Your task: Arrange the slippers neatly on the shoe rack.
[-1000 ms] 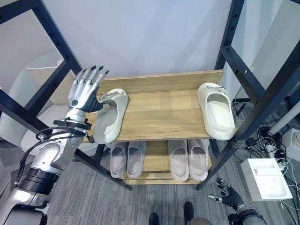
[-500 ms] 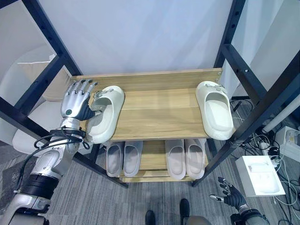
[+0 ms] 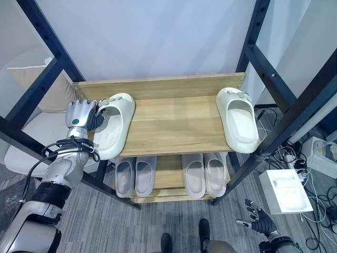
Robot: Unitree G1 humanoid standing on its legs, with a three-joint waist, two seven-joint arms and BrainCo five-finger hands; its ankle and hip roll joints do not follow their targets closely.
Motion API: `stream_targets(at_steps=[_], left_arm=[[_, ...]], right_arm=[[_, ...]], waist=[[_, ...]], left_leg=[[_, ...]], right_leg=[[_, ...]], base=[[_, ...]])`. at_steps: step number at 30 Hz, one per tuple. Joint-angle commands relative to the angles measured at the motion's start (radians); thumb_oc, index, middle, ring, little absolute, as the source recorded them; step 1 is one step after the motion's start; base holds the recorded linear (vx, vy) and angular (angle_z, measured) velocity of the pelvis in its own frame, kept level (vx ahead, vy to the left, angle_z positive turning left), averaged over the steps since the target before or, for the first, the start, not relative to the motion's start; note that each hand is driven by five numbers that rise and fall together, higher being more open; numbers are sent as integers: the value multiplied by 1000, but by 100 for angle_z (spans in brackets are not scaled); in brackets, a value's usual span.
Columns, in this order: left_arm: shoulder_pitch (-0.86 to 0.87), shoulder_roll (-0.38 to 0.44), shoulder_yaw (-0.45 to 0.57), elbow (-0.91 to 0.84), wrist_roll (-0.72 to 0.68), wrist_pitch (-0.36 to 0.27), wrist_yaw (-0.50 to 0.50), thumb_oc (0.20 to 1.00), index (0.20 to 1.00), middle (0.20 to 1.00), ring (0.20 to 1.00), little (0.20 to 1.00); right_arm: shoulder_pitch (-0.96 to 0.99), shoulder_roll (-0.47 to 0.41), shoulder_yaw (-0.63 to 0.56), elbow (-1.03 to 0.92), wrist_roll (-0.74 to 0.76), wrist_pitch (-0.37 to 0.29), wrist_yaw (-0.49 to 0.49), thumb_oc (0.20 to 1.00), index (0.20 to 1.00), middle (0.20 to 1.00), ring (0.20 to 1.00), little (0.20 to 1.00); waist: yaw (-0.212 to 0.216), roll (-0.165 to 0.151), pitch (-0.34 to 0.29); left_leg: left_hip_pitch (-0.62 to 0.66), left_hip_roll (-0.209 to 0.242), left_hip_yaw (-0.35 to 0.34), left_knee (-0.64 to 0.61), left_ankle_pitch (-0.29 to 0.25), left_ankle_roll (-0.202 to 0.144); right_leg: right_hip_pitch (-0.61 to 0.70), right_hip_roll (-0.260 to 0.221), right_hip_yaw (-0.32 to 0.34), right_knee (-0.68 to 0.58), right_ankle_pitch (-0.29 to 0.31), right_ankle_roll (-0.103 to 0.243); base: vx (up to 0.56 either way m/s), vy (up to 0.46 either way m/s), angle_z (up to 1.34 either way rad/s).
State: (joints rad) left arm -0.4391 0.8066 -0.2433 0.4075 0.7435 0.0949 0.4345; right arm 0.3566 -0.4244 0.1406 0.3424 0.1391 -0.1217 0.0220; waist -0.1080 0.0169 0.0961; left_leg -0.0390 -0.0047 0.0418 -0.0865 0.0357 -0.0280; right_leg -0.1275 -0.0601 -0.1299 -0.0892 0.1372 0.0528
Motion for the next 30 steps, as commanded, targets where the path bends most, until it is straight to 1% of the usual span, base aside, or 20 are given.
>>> stream_targets(at_steps=[1, 4, 7, 9, 10, 11, 12, 13, 15, 16, 17, 19, 20, 21, 24, 25, 27, 30], left_arm=[[-203, -9, -32, 71, -38, -2, 14, 200, 200, 200, 200, 200], [-213, -48, -44, 19, -41, -18, -2, 200, 200, 200, 200, 200], [-221, -60, -49, -20, -46, -31, -9, 200, 200, 200, 200, 200], [-228, -73, -55, -110, -40, -51, -27, 200, 200, 200, 200, 200], [-227, -73, -55, -112, -39, -51, -28, 200, 200, 200, 200, 200], [-241, -96, -68, -145, -38, -63, -35, 200, 200, 200, 200, 200], [-242, -96, -69, -145, -38, -63, -36, 200, 200, 200, 200, 200], [-270, -118, -97, -152, -28, -66, -42, 200, 200, 200, 200, 200], [-315, -140, -135, -124, -35, -64, -51, 200, 200, 200, 200, 200], [-318, -141, -137, -121, -35, -64, -50, 200, 200, 200, 200, 200], [-352, -161, -166, -89, -37, -57, -55, 200, 200, 200, 200, 200], [-372, -165, -183, -72, -35, -53, -55, 200, 200, 200, 200, 200], [-399, -182, -207, -34, -33, -48, -58, 200, 200, 200, 200, 200], [-402, -183, -209, -31, -33, -48, -57, 200, 200, 200, 200, 200], [-461, -204, -264, 54, -20, -32, -71, 200, 200, 200, 200, 200], [-463, -205, -266, 56, -20, -32, -69, 200, 200, 200, 200, 200], [-485, -227, -291, 101, -17, -24, -78, 200, 200, 200, 200, 200], [-491, -233, -289, 112, -18, -20, -85, 200, 200, 200, 200, 200]], right_arm=[[-27, -17, -15, -85, 23, -33, -18, 1000, 1000, 1000, 1000, 1000], [-42, -7, -10, -59, 27, -30, -25, 1000, 1000, 1000, 1000, 1000], [-45, -6, -8, -50, 29, -30, -24, 1000, 1000, 1000, 1000, 1000], [-46, -4, -9, -47, 28, -24, -24, 1000, 1000, 1000, 1000, 1000], [-46, -4, -9, -47, 28, -24, -24, 1000, 1000, 1000, 1000, 1000], [-48, -4, -7, -39, 28, -22, -22, 1000, 1000, 1000, 1000, 1000], [-48, -4, -7, -39, 28, -22, -21, 1000, 1000, 1000, 1000, 1000], [-55, -7, -3, -28, 28, -22, -25, 1000, 1000, 1000, 1000, 1000], [-64, -13, -2, -28, 32, -19, -30, 1000, 1000, 1000, 1000, 1000], [-64, -12, -3, -28, 32, -19, -30, 1000, 1000, 1000, 1000, 1000], [-69, -17, 0, -27, 39, -19, -32, 1000, 1000, 1000, 1000, 1000], [-69, -18, -3, -27, 43, -20, -34, 1000, 1000, 1000, 1000, 1000], [-69, -18, -9, -24, 54, -20, -38, 1000, 1000, 1000, 1000, 1000], [-69, -18, -10, -24, 55, -20, -38, 1000, 1000, 1000, 1000, 1000], [-64, -25, -27, -23, 72, -23, -43, 1000, 1000, 1000, 1000, 1000], [-64, -25, -28, -23, 72, -23, -43, 1000, 1000, 1000, 1000, 1000], [-65, -27, -39, -19, 81, -24, -48, 1000, 1000, 1000, 1000, 1000], [-61, -23, -50, -16, 90, -27, -53, 1000, 1000, 1000, 1000, 1000]], waist=[[-61, -2, 27], [-62, 3, 26], [-62, 7, 26], [-61, 11, 25], [-61, 11, 25], [-64, 14, 25], [-63, 14, 25], [-67, 18, 24], [-77, 25, 24], [-76, 25, 24], [-87, 29, 23], [-90, 31, 23], [-104, 37, 23], [-102, 37, 23], [-127, 46, 24], [-126, 46, 25], [-140, 53, 26], [-147, 57, 28]], left_leg=[[62, -10, -14, -1, -80, -8], [66, -11, -15, -1, -82, -8], [70, -11, -16, -1, -82, -7], [73, -12, -18, -1, -83, -7], [73, -12, -18, -1, -83, -7], [75, -13, -19, -1, -83, -7], [75, -13, -19, -1, -83, -7], [76, -13, -18, -1, -83, -7], [78, -14, -12, -1, -82, -7], [78, -14, -12, -1, -82, -7], [78, -13, -8, -1, -81, -7], [78, -13, -5, -1, -82, -7], [79, -13, 3, -1, -83, -6], [79, -13, 3, -1, -83, -6], [82, -13, 18, -1, -86, -6], [81, -13, 18, -1, -86, -6], [83, -13, 26, -1, -87, -6], [86, -12, 33, -1, -89, -6]], right_leg=[[109, -11, 4, 2, -128, 91], [113, -12, 3, 2, -129, 90], [118, -12, 2, 2, -131, 89], [123, -14, -3, 2, -133, 88], [124, -14, -3, 2, -133, 88], [127, -13, -3, 2, -135, 87], [127, -13, -3, 2, -135, 87], [128, -13, -4, 2, -136, 87], [127, -13, 1, 2, -135, 87], [127, -13, 1, 2, -135, 87], [125, -13, 6, 2, -133, 87], [124, -12, 10, 2, -132, 87], [121, -11, 18, 2, -131, 87], [121, -11, 18, 2, -131, 87], [116, -10, 31, 2, -128, 87], [115, -10, 32, 2, -128, 87], [112, -9, 39, 2, -128, 89], [110, -7, 46, 2, -129, 87]], base=[[0, 0, 0], [0, 0, 0], [0, 0, 0], [0, 0, 0], [0, 0, 0], [0, 0, 0], [0, 0, 0], [0, 0, 0], [-7, -4, -7], [0, -16, -22], [9, -19, -26], [16, -15, -18], [16, -3, -7], [24, -10, -7], [30, -13, -10], [21, 2, -17], [22, -1, -10], [13, -5, -2]])
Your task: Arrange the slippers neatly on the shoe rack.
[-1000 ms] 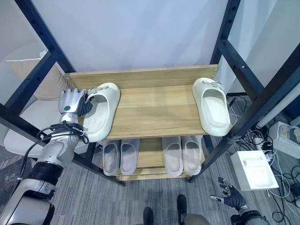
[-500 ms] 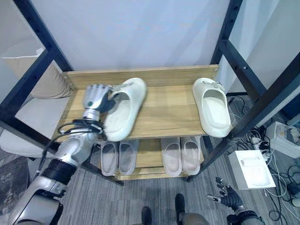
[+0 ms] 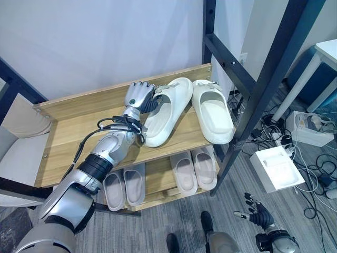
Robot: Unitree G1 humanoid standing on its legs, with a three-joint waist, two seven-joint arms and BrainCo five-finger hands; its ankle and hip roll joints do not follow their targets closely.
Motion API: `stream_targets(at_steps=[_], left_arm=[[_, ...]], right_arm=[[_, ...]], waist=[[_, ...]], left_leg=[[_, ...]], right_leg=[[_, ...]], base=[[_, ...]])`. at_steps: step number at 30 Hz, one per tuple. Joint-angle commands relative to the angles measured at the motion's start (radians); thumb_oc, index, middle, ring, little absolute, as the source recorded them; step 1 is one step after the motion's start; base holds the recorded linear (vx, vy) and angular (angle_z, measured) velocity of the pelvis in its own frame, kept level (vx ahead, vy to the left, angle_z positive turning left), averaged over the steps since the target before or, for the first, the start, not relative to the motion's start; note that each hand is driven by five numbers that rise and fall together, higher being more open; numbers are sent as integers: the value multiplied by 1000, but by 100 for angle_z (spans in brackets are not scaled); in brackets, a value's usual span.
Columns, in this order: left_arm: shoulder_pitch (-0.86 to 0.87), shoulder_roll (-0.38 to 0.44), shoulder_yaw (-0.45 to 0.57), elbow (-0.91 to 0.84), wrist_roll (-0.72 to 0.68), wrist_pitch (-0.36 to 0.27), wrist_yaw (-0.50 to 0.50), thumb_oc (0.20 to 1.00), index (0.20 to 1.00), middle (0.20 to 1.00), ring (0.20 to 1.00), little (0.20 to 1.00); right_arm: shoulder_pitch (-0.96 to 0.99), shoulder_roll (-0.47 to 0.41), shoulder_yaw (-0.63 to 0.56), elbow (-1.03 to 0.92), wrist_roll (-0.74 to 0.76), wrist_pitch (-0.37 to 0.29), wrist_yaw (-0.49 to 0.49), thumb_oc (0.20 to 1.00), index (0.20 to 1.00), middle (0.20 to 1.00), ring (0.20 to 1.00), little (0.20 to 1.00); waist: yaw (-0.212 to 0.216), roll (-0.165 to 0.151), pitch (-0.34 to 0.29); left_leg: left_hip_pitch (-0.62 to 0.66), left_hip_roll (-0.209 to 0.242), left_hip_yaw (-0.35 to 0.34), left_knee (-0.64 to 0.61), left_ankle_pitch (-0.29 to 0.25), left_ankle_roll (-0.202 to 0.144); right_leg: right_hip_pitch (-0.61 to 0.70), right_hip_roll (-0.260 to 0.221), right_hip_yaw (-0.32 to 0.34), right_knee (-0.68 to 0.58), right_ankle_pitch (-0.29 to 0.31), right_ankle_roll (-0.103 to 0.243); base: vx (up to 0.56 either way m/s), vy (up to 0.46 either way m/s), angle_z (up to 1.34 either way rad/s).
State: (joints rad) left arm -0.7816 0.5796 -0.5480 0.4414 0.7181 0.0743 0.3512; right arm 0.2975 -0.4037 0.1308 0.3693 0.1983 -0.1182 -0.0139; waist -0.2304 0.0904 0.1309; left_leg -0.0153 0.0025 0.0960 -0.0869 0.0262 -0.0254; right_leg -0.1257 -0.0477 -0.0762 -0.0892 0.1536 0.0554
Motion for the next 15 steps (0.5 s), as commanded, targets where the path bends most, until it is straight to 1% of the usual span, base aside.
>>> stream_targets(at_steps=[1, 5, 12, 15], left_arm=[[-149, -15, 9, 89, 10, 1, -10, 200, 200, 200, 200, 200], [-145, -12, 13, 94, 15, 6, -19, 200, 200, 200, 200, 200], [-72, 38, 78, 109, 32, 29, -19, 200, 200, 200, 200, 200], [-56, 49, 89, 113, 38, 34, -20, 200, 200, 200, 200, 200]], right_arm=[[1, -42, -42, -41, 28, -30, -18, 1000, 1000, 1000, 1000, 1000], [9, -36, -46, -51, 29, -29, -18, 1000, 1000, 1000, 1000, 1000], [37, -26, -35, -77, 14, -31, 1, 1000, 1000, 1000, 1000, 1000], [40, -26, -29, -82, 7, -30, 5, 1000, 1000, 1000, 1000, 1000]], waist=[[-26, -15, -7], [-25, -15, -8], [1, -23, -10], [5, -25, -10]], left_leg=[[65, -19, -19, 0, -80, -9], [68, -18, -20, 0, -82, -9], [74, -17, -44, 0, -80, -12], [75, -16, -49, 0, -79, -12]], right_leg=[[111, -19, -8, 2, -147, 84], [115, -18, -9, 2, -150, 84], [133, -16, -29, 2, -161, 77], [137, -16, -35, 2, -163, 76]], base=[[38, -15, -6], [6, -5, -1], [0, 0, 0], [0, 0, 0]])
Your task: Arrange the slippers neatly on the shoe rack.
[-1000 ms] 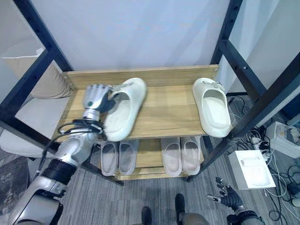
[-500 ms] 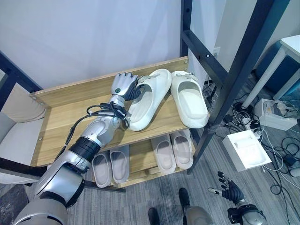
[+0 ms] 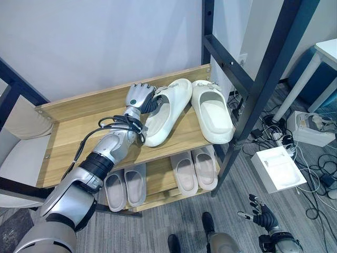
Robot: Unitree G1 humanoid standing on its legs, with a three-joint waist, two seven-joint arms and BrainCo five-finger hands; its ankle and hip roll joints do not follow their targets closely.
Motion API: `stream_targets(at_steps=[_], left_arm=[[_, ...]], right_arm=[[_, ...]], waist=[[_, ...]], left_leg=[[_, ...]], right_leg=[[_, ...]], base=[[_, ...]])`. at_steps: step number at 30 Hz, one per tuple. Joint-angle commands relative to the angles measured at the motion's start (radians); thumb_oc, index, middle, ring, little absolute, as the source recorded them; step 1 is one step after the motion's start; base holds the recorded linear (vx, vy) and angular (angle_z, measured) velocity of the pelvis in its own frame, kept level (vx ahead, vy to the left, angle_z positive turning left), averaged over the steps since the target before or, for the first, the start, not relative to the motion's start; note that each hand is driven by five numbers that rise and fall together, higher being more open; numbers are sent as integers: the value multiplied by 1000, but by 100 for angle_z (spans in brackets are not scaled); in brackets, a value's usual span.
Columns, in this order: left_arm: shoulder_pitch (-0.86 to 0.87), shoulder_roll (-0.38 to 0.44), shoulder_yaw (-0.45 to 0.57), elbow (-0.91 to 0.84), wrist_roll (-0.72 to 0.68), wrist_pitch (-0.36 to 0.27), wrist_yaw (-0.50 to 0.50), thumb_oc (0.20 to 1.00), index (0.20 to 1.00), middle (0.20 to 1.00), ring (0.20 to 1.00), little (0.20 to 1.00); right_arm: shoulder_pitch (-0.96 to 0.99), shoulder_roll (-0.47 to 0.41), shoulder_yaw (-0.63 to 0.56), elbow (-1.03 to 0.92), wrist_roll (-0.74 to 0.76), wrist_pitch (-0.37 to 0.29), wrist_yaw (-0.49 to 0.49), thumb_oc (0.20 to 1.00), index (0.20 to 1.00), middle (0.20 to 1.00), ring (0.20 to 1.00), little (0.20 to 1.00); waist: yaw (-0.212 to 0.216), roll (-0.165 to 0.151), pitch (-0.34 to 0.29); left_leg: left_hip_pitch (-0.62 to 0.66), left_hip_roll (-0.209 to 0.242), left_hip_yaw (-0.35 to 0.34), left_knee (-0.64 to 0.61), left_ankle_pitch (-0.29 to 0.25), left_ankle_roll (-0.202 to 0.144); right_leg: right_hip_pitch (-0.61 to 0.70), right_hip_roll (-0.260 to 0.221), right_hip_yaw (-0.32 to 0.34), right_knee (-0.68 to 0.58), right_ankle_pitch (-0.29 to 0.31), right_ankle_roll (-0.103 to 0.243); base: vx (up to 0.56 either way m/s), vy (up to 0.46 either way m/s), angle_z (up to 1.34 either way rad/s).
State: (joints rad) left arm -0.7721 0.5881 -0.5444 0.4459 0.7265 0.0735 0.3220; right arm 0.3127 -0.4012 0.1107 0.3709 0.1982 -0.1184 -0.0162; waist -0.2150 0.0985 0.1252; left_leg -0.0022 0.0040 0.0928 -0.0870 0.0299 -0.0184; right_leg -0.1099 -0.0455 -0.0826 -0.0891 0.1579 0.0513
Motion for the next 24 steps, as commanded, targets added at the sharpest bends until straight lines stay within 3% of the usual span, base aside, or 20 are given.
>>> stream_targets(at_steps=[1, 16, 17, 18, 24], left_arm=[[-52, 42, 92, 113, 33, 40, 12, 200, 200, 200, 200, 200], [-25, 27, 110, 166, 17, 57, 36, 200, 200, 200, 200, 200], [-28, 25, 108, 157, 21, 55, 35, 724, 724, 724, 724, 724], [-28, 22, 107, 152, 20, 54, 34, 1000, 1000, 1000, 1000, 1000], [-18, 20, 125, 52, 28, 44, 20, 1000, 1000, 1000, 1000, 1000]], right_arm=[[27, -28, -5, -88, 3, -29, 9, 1000, 1000, 1000, 1000, 1000], [48, -24, 15, -140, -6, -21, 6, 1000, 1000, 1000, 1000, 1000], [49, -24, 16, -140, -7, -19, 6, 1000, 1000, 1000, 1000, 1000], [49, -24, 18, -140, -6, -19, 7, 1000, 1000, 1000, 1000, 1000], [53, -20, 17, -142, -8, -14, 10, 1000, 1000, 1000, 1000, 1000]], waist=[[-5, -36, -5], [5, -46, -6], [5, -46, -6], [6, -46, -5], [11, -45, -5]], left_leg=[[62, -18, -50, 0, -82, -19], [68, -17, -54, 0, -82, -17], [68, -18, -55, 0, -83, -16], [68, -19, -55, 0, -82, -16], [67, -19, -58, 0, -83, -15]], right_leg=[[123, -18, -32, 2, -169, 79], [135, -16, -38, 2, -173, 78], [134, -16, -38, 2, -173, 78], [134, -16, -38, 2, -173, 78], [133, -17, -41, 2, -173, 78]], base=[[0, 0, 0], [0, 1, 0], [0, 0, 0], [0, 0, 0], [0, 0, 0]])
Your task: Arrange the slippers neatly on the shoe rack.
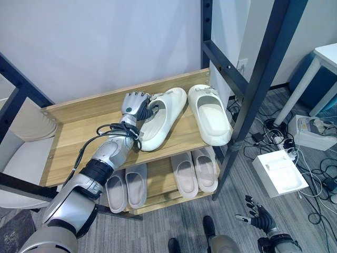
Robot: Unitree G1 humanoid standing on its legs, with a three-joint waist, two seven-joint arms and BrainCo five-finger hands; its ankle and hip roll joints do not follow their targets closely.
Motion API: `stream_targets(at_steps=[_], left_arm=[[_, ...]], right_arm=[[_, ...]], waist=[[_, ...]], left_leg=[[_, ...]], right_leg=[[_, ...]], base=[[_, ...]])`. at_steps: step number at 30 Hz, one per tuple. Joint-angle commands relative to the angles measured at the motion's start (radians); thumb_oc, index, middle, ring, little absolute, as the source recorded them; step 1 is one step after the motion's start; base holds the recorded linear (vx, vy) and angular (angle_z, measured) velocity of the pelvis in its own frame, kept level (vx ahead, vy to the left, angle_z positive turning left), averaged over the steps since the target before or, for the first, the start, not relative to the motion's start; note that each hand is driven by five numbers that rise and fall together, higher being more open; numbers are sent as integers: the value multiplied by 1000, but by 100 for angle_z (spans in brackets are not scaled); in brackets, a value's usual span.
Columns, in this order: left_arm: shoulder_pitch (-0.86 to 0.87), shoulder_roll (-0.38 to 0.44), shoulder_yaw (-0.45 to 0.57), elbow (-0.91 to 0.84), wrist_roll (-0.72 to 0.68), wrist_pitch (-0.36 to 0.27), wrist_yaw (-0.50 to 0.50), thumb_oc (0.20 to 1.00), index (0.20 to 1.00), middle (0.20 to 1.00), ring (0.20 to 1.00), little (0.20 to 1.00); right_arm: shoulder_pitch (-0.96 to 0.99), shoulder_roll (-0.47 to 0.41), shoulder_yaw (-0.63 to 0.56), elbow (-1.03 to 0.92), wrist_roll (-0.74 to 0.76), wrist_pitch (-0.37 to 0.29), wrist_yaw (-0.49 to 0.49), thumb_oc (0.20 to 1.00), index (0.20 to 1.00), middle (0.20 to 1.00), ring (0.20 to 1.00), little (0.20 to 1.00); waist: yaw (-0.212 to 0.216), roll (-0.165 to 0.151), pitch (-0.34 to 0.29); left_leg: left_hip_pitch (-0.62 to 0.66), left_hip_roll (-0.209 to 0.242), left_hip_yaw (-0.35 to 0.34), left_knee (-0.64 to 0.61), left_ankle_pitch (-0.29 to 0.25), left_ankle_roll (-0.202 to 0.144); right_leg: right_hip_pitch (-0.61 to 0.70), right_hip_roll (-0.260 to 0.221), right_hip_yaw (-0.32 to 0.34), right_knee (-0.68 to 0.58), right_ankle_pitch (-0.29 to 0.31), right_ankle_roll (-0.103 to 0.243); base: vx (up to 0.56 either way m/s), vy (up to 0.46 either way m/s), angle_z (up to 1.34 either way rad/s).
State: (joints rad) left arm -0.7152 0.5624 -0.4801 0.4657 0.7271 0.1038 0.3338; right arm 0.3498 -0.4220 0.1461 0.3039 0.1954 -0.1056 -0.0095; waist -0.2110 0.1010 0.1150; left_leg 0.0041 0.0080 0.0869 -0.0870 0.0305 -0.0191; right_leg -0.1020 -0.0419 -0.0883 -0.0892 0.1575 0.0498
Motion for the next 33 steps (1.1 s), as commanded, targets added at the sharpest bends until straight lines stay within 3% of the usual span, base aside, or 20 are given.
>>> stream_targets(at_steps=[1, 10, 15, 16, 17, 18, 21, 25, 26, 27, 28, 29, 30, 32, 33], left_arm=[[-71, 52, 74, -11, 28, 7, 6, 1000, 1000, 1000, 1000, 1000], [12, 101, 184, -277, -27, -53, -20, 1000, 1000, 1000, 1000, 1000], [98, 99, 275, -406, -127, -93, -24, 1000, 1000, 1000, 1000, 1000], [122, 92, 296, -424, -166, -105, -17, 1000, 1000, 1000, 1000, 1000], [197, 55, 338, -465, -304, -147, -23, 1000, 1000, 1000, 1000, 1000], [200, 55, 340, -467, -305, -146, -25, 1000, 1000, 1000, 1000, 1000], [307, 7, 365, -498, -493, -187, -53, 1000, 1000, 1000, 1000, 1000], [359, -27, 327, -474, -668, -202, -121, 1000, 1000, 1000, 1000, 1000], [386, -47, 309, -481, -807, -218, -154, 1000, 1000, 1000, 1000, 1000], [387, -46, 309, -481, -809, -218, -154, 1000, 1000, 1000, 1000, 1000], [408, -57, 283, -495, -931, -223, -199, 1000, 1000, 1000, 1000, 1000], [408, -57, 283, -495, -932, -224, -200, 1000, 1000, 1000, 1000, 1000], [433, -66, 243, -512, -1058, -213, -250, 1000, 1000, 1000, 1000, 1000], [448, -70, 223, -526, -1107, -203, -268, 1000, 1000, 1000, 1000, 1000], [478, -59, 185, -577, -1218, -181, -315, 1000, 1000, 1000, 1000, 1000]], right_arm=[[14, 2, -20, -75, -4, -23, 8, 1000, 1000, 1000, 1000, 1000], [-5, 16, -12, -60, -17, -4, 19, 1000, 1000, 1000, 1000, 1000], [-16, 29, -11, -57, -23, 9, 21, 1000, 1000, 1000, 1000, 1000], [-18, 34, -12, -57, -25, 10, 20, 1000, 1000, 1000, 1000, 1000], [-22, 40, -13, -53, -27, 16, 18, 1000, 1000, 1000, 1000, 1000], [-21, 39, -12, -53, -27, 16, 18, 1000, 1000, 1000, 1000, 1000], [-29, 51, -11, -39, -23, 24, 16, 1000, 1000, 1000, 1000, 1000], [-51, 52, 3, -14, -18, 36, 19, 1000, 1000, 1000, 1000, 1000], [-61, 53, 8, -10, -9, 43, 23, 1000, 1000, 1000, 1000, 1000], [-60, 53, 8, -10, -9, 43, 23, 1000, 1000, 1000, 1000, 1000], [-61, 50, 15, -6, -4, 47, 29, 1000, 1000, 1000, 1000, 1000], [-60, 50, 15, -6, -4, 47, 29, 1000, 1000, 1000, 1000, 1000], [-65, 40, 16, -9, 3, 54, 33, 1000, 1000, 1000, 1000, 1000], [-69, 36, 16, -11, 7, 59, 37, 1000, 1000, 1000, 1000, 1000], [-72, 24, 12, -24, 21, 69, 45, 1000, 1000, 1000, 1000, 1000]], waist=[[12, -48, 4], [41, -50, 1], [58, -51, -4], [64, -54, -2], [72, -54, -3], [71, -52, -5], [84, -53, -5], [93, -50, -5], [96, -49, -3], [96, -49, -3], [97, -48, -2], [97, -48, -3], [97, -48, -3], [97, -48, -2], [98, -47, -3]], left_leg=[[60, -24, -55, 0, -83, -14], [57, -25, -71, 0, -77, -14], [52, -27, -81, 0, -74, -13], [47, -29, -82, 0, -63, -13], [47, -29, -85, 0, -61, -13], [51, -28, -85, 0, -70, -13], [52, -27, -89, 0, -66, -13], [51, -27, -94, 0, -59, -13], [50, -27, -98, 0, -56, -13], [50, -27, -98, 0, -56, -13], [49, -28, -101, 0, -54, -13], [49, -28, -102, 0, -54, -13], [49, -27, -104, 0, -52, -13], [48, -27, -105, 0, -51, -13], [48, -26, -106, 0, -50, -13]], right_leg=[[127, -21, -37, 2, -174, 79], [133, -25, -54, 2, -174, 76], [133, -26, -63, 2, -173, 74], [128, -28, -65, 2, -163, 72], [129, -30, -69, 2, -163, 70], [133, -28, -68, 2, -171, 71], [137, -28, -74, 2, -171, 69], [140, -31, -80, 2, -169, 69], [140, -32, -83, 2, -168, 68], [140, -32, -84, 2, -168, 68], [140, -32, -86, 2, -167, 68], [140, -32, -86, 2, -167, 68], [141, -33, -89, 2, -167, 69], [141, -33, -89, 2, -167, 69], [141, -32, -90, 2, -167, 70]], base=[[0, 0, 0], [-19, -1, 7], [-25, -4, 7], [0, 0, 0], [-16, -4, 4], [16, -1, 11], [-6, 1, 9], [-16, 5, 5], [-16, 2, 8], [-25, 7, 7], [-11, 4, 4], [-18, 0, 5], [-6, -4, 8], [-10, -2, 11], [-9, 0, 7]])
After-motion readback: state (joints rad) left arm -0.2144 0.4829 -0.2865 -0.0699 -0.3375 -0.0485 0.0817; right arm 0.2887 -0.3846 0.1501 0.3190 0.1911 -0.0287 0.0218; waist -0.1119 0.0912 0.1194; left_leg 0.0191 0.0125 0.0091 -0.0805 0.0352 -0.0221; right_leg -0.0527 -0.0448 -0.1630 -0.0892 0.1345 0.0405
